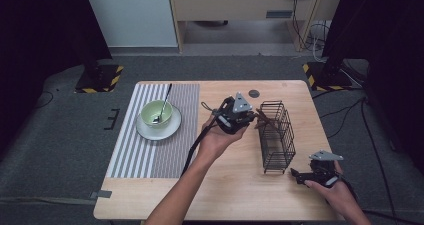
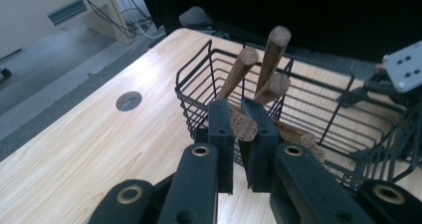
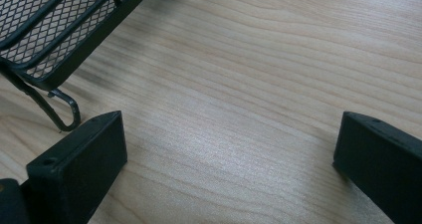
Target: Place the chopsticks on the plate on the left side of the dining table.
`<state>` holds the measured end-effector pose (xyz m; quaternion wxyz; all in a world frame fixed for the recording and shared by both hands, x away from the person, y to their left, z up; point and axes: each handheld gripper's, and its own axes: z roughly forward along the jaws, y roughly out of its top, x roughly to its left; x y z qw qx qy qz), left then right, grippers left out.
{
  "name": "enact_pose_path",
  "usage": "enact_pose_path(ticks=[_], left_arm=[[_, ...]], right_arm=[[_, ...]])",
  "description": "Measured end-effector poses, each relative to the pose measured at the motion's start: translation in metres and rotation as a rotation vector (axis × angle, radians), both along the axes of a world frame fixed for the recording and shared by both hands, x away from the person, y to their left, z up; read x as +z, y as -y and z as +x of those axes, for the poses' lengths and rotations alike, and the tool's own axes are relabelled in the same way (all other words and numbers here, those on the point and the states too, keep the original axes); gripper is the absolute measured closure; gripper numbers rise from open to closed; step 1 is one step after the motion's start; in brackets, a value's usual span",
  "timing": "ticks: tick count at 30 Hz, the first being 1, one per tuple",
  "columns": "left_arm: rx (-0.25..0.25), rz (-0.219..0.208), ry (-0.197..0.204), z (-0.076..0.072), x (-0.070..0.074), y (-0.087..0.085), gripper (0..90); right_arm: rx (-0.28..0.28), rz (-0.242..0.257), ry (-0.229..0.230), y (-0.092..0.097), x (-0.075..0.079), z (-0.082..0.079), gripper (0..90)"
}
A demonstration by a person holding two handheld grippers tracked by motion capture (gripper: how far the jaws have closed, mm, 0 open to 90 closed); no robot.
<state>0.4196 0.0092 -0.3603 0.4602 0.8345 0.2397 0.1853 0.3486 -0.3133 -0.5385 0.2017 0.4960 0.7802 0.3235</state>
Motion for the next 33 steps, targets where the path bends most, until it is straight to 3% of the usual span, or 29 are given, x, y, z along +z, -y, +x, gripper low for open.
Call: enact_pose_path(ticks=[11,26,33], left_arm=[[0.017,-0.058,0.005,-0.007,0.001,-0.014,83.8],[0.026,-0.138,0.006,-0.016,0.012,-0.03,83.8],[0.027,-0.152,0.01,-0.021,0.017,-0.032,83.8]], right_arm=[[0.0,0.0,0.0,0.0,0.0,0.0,0.4],[-0.001,0.0,-0.001,0.0,0.0,0.0,0.4],[-0.001,0.0,0.0,0.0,0.0,0.0,0.4]])
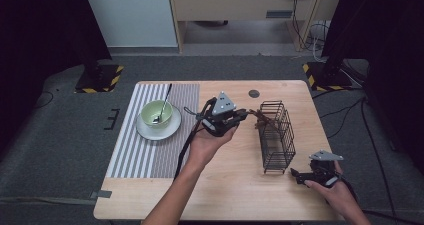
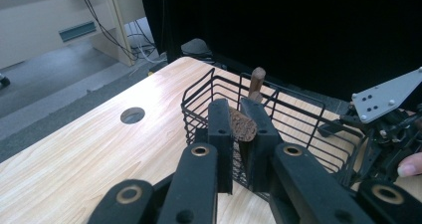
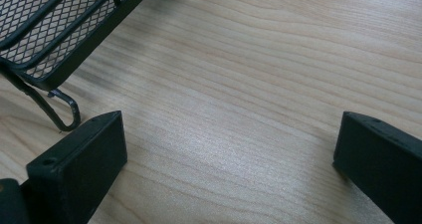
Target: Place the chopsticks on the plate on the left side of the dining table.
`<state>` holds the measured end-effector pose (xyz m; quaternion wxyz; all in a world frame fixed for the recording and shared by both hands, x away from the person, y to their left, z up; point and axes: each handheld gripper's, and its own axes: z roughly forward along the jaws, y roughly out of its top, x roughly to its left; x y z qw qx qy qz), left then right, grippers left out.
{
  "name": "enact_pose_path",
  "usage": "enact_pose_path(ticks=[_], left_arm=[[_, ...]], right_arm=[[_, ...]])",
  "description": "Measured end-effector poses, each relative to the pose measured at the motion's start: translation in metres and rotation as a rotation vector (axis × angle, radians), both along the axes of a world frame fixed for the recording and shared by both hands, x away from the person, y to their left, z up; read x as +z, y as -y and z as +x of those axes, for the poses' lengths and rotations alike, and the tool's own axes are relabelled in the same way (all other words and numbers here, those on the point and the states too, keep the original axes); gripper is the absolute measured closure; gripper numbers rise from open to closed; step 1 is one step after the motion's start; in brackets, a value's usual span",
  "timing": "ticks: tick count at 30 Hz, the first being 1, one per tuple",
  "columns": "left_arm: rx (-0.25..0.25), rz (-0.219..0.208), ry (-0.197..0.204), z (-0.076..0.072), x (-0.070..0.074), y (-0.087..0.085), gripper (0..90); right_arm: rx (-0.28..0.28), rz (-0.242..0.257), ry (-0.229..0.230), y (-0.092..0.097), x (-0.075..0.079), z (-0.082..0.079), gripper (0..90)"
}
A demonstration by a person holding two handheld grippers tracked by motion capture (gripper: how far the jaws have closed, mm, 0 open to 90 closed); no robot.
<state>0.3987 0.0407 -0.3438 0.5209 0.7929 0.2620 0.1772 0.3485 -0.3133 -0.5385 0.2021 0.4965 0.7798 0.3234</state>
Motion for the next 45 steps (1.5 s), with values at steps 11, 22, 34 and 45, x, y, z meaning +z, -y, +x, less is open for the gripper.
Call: enact_pose_path(ticks=[11,22,34,45], left_arm=[[0.004,-0.028,0.006,-0.001,0.01,-0.003,83.9],[-0.006,-0.084,-0.005,0.006,0.012,-0.008,83.8],[-0.007,-0.2,-0.012,0.021,0.014,-0.017,83.9],[0.075,-0.256,0.003,0.034,0.013,-0.034,83.9]], right_arm=[[0.0,-0.001,0.002,0.0,0.0,0.0,0.4],[0.001,-0.001,0.0,0.0,0.0,0.0,0.4],[0.001,0.0,-0.001,0.0,0.0,0.0,0.4],[0.003,-0.001,-0.001,0.0,0.0,0.0,0.4]])
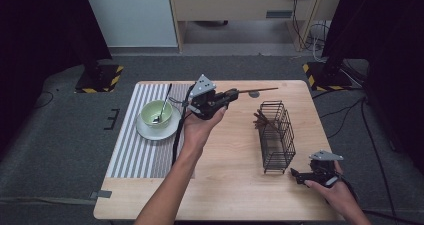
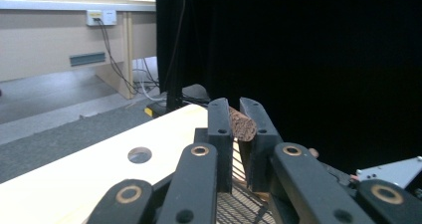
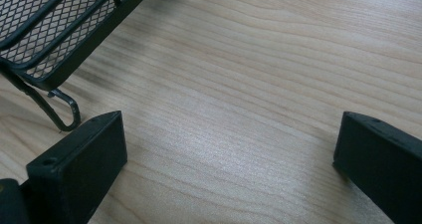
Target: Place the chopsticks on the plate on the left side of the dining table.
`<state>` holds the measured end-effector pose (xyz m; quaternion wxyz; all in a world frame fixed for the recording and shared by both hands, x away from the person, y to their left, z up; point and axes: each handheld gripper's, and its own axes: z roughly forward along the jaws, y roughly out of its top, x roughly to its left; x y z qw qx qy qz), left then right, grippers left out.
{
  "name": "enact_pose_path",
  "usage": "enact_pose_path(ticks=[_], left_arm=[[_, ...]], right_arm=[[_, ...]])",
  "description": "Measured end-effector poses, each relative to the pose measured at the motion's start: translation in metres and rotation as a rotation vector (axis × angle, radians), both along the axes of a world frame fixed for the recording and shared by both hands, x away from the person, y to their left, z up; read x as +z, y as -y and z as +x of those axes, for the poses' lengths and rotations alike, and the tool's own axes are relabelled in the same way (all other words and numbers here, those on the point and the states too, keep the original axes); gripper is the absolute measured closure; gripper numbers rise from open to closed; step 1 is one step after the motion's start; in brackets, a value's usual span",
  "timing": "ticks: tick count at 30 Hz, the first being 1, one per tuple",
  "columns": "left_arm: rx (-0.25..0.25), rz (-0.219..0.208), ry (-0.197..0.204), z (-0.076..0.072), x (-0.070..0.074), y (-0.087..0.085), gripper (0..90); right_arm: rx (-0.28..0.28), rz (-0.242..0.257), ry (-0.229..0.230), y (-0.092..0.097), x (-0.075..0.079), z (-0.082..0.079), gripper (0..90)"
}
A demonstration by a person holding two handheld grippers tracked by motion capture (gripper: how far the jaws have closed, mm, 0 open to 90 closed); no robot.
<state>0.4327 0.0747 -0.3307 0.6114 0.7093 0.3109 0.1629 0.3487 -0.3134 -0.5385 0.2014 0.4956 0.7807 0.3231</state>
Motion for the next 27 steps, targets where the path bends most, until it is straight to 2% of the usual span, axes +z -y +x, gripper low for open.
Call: enact_pose_path(ticks=[14,23,27], left_arm=[[0.067,0.009,-0.038,0.01,-0.014,-0.019,83.9],[0.098,0.02,-0.044,0.011,-0.02,-0.029,83.9],[0.116,0.01,-0.048,0.012,-0.024,-0.035,83.9]], right_arm=[[-0.001,-0.001,0.0,0.0,0.0,0.0,0.4],[0.001,-0.002,0.002,0.0,0.0,0.0,0.3],[0.002,-0.002,0.002,0.0,0.0,0.001,0.4]])
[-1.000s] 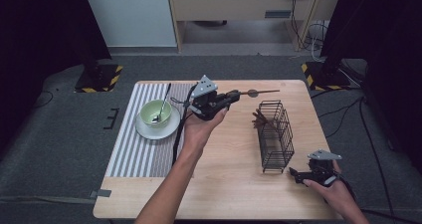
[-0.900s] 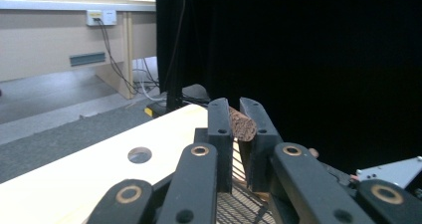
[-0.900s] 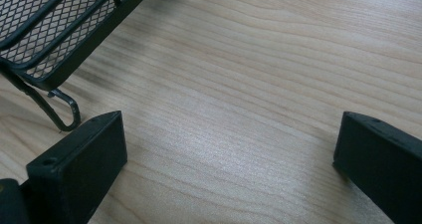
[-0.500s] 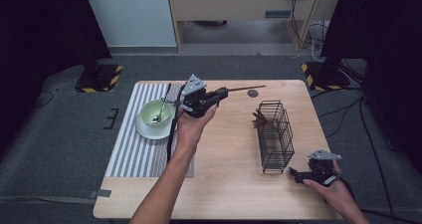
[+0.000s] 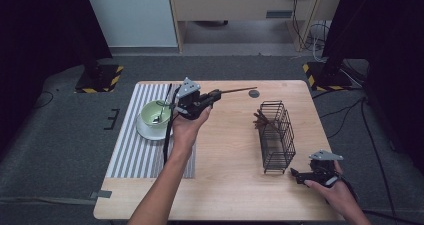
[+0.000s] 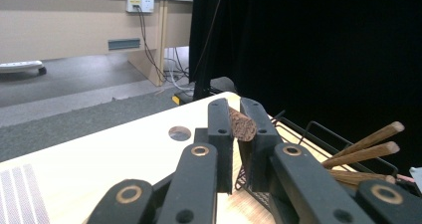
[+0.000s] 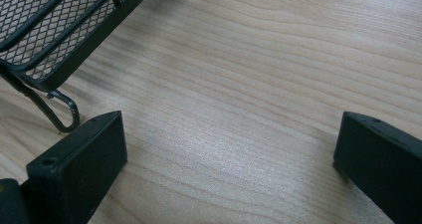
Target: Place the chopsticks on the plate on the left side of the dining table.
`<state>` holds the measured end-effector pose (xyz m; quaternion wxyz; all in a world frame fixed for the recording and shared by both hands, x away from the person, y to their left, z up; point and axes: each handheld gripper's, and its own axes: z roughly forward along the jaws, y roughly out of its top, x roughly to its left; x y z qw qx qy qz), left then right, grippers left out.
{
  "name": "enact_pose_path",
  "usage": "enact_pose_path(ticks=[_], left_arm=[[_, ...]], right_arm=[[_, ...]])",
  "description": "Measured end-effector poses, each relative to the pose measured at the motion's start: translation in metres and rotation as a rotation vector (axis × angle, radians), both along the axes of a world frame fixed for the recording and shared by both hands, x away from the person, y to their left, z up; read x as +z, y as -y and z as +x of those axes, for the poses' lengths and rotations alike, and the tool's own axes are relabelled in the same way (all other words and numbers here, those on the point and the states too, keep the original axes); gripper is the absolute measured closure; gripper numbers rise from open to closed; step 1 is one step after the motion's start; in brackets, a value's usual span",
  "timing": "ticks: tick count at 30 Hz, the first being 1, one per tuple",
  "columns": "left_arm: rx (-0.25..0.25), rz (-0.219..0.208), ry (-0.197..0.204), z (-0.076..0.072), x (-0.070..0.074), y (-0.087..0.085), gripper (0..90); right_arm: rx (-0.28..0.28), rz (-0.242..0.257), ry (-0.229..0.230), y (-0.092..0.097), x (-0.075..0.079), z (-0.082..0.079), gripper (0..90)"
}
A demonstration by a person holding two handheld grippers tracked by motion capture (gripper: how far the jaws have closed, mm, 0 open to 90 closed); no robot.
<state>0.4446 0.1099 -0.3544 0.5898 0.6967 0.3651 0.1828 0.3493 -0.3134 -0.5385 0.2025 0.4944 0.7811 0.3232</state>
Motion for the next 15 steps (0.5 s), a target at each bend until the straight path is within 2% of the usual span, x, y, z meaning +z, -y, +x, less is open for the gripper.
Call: enact_pose_path(ticks=[15], left_arm=[[0.037,-0.02,-0.015,0.001,-0.013,-0.016,83.9]], right_arm=[[0.0,0.001,-0.002,0.0,0.0,0.0,0.3]])
